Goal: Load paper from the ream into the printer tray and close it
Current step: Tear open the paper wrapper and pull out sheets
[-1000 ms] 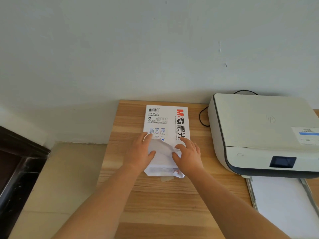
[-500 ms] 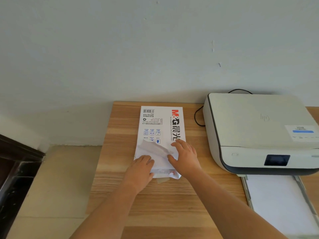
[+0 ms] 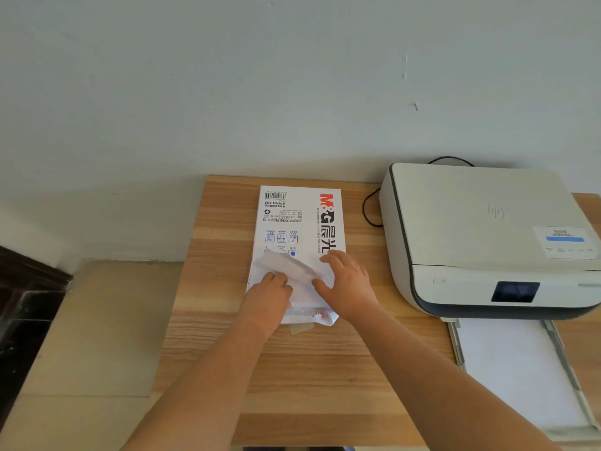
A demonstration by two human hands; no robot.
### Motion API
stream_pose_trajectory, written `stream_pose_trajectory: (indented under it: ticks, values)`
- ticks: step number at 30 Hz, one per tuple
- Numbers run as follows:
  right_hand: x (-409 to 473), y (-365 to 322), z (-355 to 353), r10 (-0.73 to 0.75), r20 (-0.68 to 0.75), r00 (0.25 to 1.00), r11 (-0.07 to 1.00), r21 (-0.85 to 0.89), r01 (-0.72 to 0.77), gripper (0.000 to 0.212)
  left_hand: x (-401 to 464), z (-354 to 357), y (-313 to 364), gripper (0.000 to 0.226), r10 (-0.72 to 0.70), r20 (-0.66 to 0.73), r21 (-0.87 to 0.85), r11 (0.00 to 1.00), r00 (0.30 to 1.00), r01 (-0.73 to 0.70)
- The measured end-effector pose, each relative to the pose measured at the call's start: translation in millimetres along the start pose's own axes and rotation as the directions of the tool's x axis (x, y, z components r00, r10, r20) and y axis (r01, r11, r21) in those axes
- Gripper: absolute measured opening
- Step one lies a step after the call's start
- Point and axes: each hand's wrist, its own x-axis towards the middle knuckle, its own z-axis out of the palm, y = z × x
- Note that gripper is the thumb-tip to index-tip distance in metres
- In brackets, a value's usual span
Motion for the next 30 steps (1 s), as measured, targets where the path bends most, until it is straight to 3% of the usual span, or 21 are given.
stream_pose_trajectory:
  ticks: [11,20,30]
  values:
    - [-3,-3,-2,-0.001,0.005,1.000,1.000,-0.006,0.001,0.050,5,-2,-6,0.031,0.002,0.045,-0.041,0.999,0.999,-0.001]
    - [-6,-4,-2,0.000,0.014,1.000,1.000,-0.011,0.000,0.049,2,-2,-4,0.026,0.034,0.057,0.044,0.998,0.998,-0.037]
    - [-17,-4,-3,-0.034,0.030,0.999,0.999,-0.013,0.034,0.057,-8,12,-1,0.041,0.045,-0.014,-0.048,0.998,0.999,-0.045]
